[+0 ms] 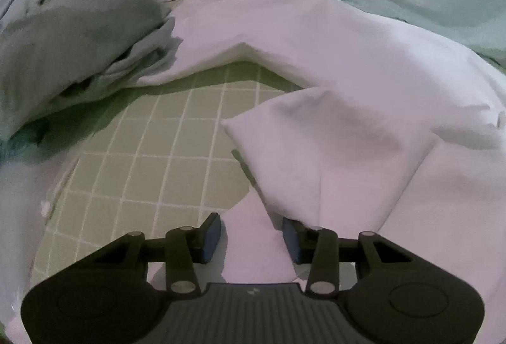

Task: Fold clothes

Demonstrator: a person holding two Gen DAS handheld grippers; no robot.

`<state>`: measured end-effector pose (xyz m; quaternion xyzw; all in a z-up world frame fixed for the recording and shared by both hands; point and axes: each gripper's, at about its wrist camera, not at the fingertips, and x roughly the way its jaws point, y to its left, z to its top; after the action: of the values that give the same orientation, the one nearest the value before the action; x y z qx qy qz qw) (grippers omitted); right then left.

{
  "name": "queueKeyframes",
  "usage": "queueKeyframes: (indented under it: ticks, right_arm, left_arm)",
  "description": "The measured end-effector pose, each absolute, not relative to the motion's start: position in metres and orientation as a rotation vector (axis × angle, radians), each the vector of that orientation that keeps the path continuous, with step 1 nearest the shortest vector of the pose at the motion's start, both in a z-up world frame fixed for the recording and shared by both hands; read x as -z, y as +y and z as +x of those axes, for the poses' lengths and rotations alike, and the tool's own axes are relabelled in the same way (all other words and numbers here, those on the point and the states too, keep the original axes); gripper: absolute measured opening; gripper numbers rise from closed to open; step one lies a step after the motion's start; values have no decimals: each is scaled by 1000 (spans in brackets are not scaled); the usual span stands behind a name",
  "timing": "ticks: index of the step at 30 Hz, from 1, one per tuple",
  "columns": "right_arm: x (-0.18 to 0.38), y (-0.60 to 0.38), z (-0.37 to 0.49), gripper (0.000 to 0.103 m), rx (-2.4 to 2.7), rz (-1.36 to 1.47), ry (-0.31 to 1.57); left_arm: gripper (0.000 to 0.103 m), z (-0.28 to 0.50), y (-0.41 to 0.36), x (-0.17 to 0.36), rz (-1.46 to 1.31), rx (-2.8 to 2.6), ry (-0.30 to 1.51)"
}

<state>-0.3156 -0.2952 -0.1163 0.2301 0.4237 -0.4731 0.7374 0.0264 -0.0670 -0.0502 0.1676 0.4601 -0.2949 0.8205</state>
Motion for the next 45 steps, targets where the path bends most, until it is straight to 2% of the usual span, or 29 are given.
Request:
queueKeyframes:
  ticks: [7, 15, 17, 18, 19, 22, 25, 26, 27, 29, 30, 31, 33, 41, 42, 43, 45]
  right_arm:
    - [118, -324, -318, 102, 951, 456, 951]
    - [123, -350, -325, 102, 862, 383, 984]
    - [123, -353, -327, 102, 843, 369, 991]
    - [123, -354, -327, 102, 835, 363, 994]
    - [123, -354, -327, 102, 827, 357, 996]
    - [123, -353, -326, 103, 811, 344, 997]
    - [123, -352, -326, 103, 820, 356, 989]
    - [123, -352, -326, 103, 828, 363, 986]
    - [123, -352, -325, 103, 841, 371, 985]
    - [122, -350, -324, 103, 867, 385, 982]
    - [122, -348, -323, 103, 885, 392, 981]
    - [122, -345, -321, 103, 899, 397, 980]
    - [122, -339, -317, 103, 921, 409, 975]
    - [122, -308, -296, 102, 969, 444, 945]
    - [122, -304, -294, 102, 970, 446, 941]
    - [122, -300, -291, 102, 974, 442, 939]
    - [121, -291, -288, 102, 991, 418, 936]
  left_arm:
    - [45, 0, -78, 55, 358, 533, 938]
    - [47, -34, -113, 69, 571, 447, 782]
    - [61, -30, -111, 70, 599, 430, 765]
    - [78, -27, -109, 70, 607, 417, 761]
    - [90, -22, -107, 70, 607, 408, 761]
    - [99, 1, -91, 70, 514, 436, 828]
    - [99, 24, -73, 71, 377, 489, 934]
    - [97, 29, -68, 72, 339, 507, 961]
    - [90, 32, -64, 71, 305, 532, 983]
    - [69, 34, -58, 67, 281, 558, 992]
    - [45, 34, -56, 64, 281, 569, 988]
    - [29, 35, -53, 60, 276, 588, 986]
    - [21, 36, -46, 49, 272, 609, 966]
    - [19, 64, 5, -1, 148, 615, 857]
    - [18, 68, 8, -4, 165, 594, 834]
    - [10, 73, 10, -5, 200, 539, 810]
    - [8, 90, 19, -3, 228, 424, 806]
